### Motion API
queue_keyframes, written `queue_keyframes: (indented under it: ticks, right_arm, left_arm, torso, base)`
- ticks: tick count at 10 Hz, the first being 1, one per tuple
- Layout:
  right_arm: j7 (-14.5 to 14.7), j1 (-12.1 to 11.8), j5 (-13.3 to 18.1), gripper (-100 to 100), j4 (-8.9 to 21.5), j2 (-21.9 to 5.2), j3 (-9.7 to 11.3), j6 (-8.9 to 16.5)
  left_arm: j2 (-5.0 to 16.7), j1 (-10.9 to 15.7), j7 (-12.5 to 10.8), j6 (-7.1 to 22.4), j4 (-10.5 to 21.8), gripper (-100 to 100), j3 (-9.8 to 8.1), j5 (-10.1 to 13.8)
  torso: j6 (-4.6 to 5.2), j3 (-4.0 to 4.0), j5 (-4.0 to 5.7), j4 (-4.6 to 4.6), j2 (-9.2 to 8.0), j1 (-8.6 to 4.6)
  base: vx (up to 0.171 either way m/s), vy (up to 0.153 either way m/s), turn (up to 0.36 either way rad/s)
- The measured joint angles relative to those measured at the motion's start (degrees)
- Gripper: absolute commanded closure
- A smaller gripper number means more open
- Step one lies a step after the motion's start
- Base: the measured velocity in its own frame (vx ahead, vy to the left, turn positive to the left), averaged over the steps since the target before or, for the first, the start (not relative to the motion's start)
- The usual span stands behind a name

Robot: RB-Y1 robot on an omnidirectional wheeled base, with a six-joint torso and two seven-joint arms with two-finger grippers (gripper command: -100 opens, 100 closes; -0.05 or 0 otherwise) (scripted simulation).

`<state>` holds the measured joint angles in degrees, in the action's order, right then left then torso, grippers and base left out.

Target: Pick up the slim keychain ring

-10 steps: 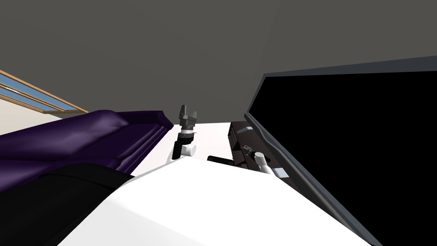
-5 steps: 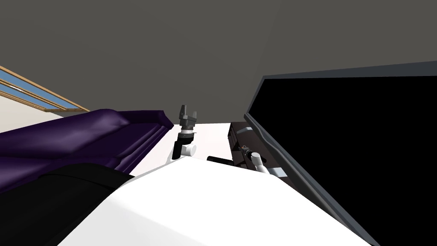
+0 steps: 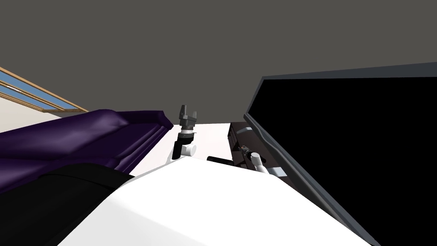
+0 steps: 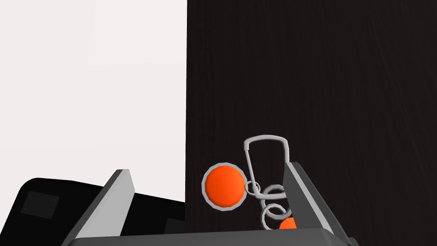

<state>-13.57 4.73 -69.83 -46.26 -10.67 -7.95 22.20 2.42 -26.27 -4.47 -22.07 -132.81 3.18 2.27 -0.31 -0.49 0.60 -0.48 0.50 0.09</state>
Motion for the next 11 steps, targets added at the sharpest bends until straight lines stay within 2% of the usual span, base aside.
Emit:
queue_keyframes:
  ticks: [2, 4, 6, 7, 8, 9, 10, 11]
  right_arm:
    - [0.0, 0.0, 0.0, -100, 0.0, 0.0, 0.0, 0.0]
    - [-0.4, 0.3, -0.6, -100, 1.2, -0.4, -0.6, -0.9]
    - [-7.3, -0.8, 3.6, -100, 0.0, -1.3, -1.2, -2.6]
    - [-9.1, -0.9, 3.8, -100, 0.5, -1.5, -1.7, -3.4]
    - [-7.4, -0.3, 1.3, -100, 2.1, -1.6, -1.9, -4.0]
    - [-12.0, -1.6, 5.8, -100, 0.2, -2.0, -2.4, -4.6]
    - [-12.7, -1.5, 4.6, -100, 1.3, -2.5, -2.8, -5.3]
    - [-11.1, -0.9, 2.7, -100, 2.7, -2.6, -3.0, -5.9]
  left_arm:
    - [0.0, 0.0, 0.0, 0.0, 0.0, 0, 0.00, 0.0]
    - [0.0, 0.0, 0.0, 0.0, 0.0, 0, 0.01, 0.0]
    - [0.0, 0.0, 0.0, 0.0, 0.0, 0, 0.00, 0.0]
    - [0.0, 0.0, 0.0, 0.0, 0.0, 0, 0.00, 0.0]
    - [0.0, 0.0, 0.0, 0.0, 0.0, 0, -0.01, 0.0]
    - [0.0, 0.0, 0.0, 0.0, 0.0, 0, 0.00, 0.0]
    - [0.0, 0.0, 0.0, 0.0, 0.0, 0, -0.01, 0.0]
    - [0.0, 0.0, 0.0, 0.0, 0.0, 0, -0.01, 0.0]
  torso:
    - [-0.01, 0.02, 0.02, 0.01, -0.04, -0.06]
    - [0.00, -0.01, 0.09, -0.05, -0.06, -0.37]
    - [0.03, 0.03, 0.16, -0.04, -0.14, -0.71]
    - [0.00, 0.00, 0.18, -0.04, -0.07, -0.67]
    - [0.09, -0.11, 0.15, -0.11, 0.11, -0.57]
    - [0.05, -0.07, 0.16, -0.10, 0.00, -0.65]
    - [0.08, -0.06, 0.17, -0.10, 0.01, -0.67]
    - [0.10, -0.15, 0.15, -0.13, 0.16, -0.58]
  base:
    - [-0.007, -0.007, 0.022]
    - [-0.077, -0.051, 0.379]
    - [-0.103, -0.081, 0.420]
    - [-0.038, -0.030, 0.099]
    - [-0.087, -0.046, 0.340]
    - [-0.089, -0.050, 0.307]
    - [-0.037, -0.019, 0.082]
    - [-0.082, -0.021, 0.351]
